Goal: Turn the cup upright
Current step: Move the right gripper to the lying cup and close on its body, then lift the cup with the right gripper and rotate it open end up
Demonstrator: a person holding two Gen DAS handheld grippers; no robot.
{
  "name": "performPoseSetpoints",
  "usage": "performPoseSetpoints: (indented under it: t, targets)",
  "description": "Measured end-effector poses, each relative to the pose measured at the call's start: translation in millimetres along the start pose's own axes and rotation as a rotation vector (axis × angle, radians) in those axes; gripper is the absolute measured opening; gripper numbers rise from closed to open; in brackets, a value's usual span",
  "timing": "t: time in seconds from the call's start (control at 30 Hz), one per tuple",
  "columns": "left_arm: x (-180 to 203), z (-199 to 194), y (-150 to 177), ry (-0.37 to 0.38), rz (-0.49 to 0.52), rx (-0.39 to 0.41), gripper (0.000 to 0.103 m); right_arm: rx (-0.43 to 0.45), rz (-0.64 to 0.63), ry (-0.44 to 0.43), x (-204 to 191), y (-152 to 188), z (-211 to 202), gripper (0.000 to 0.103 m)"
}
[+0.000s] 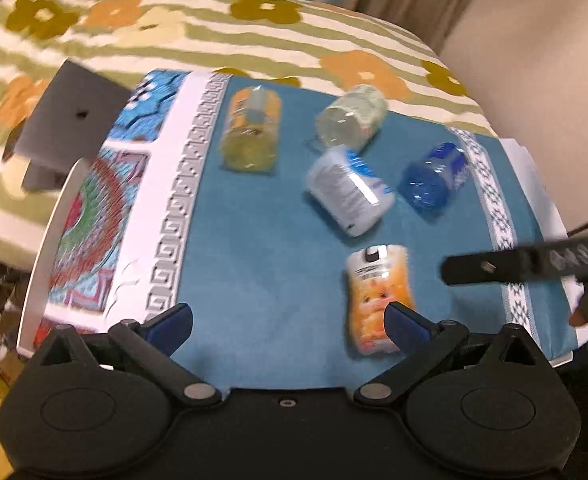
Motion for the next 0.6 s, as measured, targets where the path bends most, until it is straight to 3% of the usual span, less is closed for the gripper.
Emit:
performPoseSetpoints:
  t: [0.2,0.6]
  targets:
    - [-26,5,13,-0.025,-0.002,-0.003,0.103,-0.135,0.113,-0.054,-7,-9,60,0.103]
    - [-45,23,21,-0.003,0.001,-0.039,0.103,-0.214,0.22,-0.054,0,-12,104,0.082]
Point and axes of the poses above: each gripper's, at about its wrist camera, not at the fingertips, and z roughly the way its jaws point, x to its right, y to its underside, the point moved 10 cm from there along z, roughly the way its jaws point, and after that the axes turned 8 degrees about -y, right-handed, at the moved point
